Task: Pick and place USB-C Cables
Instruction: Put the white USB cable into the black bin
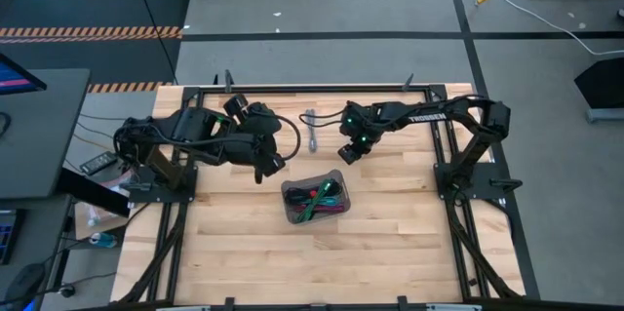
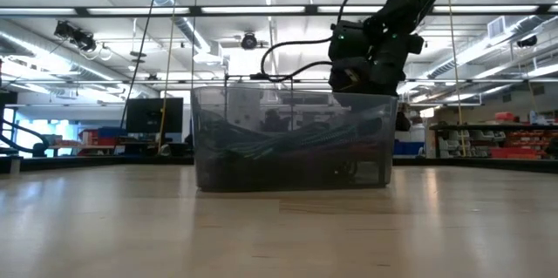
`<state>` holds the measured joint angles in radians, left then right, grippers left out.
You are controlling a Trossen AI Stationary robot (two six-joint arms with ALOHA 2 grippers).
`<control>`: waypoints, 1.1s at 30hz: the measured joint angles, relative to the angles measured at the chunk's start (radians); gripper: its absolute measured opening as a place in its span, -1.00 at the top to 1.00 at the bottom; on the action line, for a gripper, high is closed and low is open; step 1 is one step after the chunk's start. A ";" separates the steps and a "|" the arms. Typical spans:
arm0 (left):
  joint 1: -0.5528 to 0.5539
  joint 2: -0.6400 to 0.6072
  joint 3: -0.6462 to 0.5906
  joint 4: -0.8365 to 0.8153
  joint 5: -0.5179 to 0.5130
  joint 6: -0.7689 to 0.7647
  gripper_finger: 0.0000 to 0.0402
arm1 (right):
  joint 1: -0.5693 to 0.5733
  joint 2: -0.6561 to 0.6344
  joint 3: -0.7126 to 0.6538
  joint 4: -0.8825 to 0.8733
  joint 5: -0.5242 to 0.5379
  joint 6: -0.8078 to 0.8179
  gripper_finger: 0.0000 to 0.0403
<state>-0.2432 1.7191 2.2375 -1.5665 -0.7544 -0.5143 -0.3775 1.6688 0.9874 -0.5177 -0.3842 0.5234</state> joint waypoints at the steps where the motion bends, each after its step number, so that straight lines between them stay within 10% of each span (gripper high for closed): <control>1: 0.000 0.000 0.000 0.000 0.000 0.000 0.93 | -0.002 0.000 0.000 -0.011 0.012 -0.002 0.44; 19: 0.000 0.000 0.000 0.003 0.000 0.000 0.93 | -0.031 0.000 0.043 -0.050 0.367 -0.025 0.01; 33: 0.000 0.000 0.000 0.002 0.000 0.002 0.93 | -0.063 0.066 0.044 -0.053 0.379 -0.010 0.01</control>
<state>-0.2432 1.7187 2.2379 -1.5644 -0.7547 -0.5119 -0.4400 1.7347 1.0317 -0.5705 -0.0057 0.5136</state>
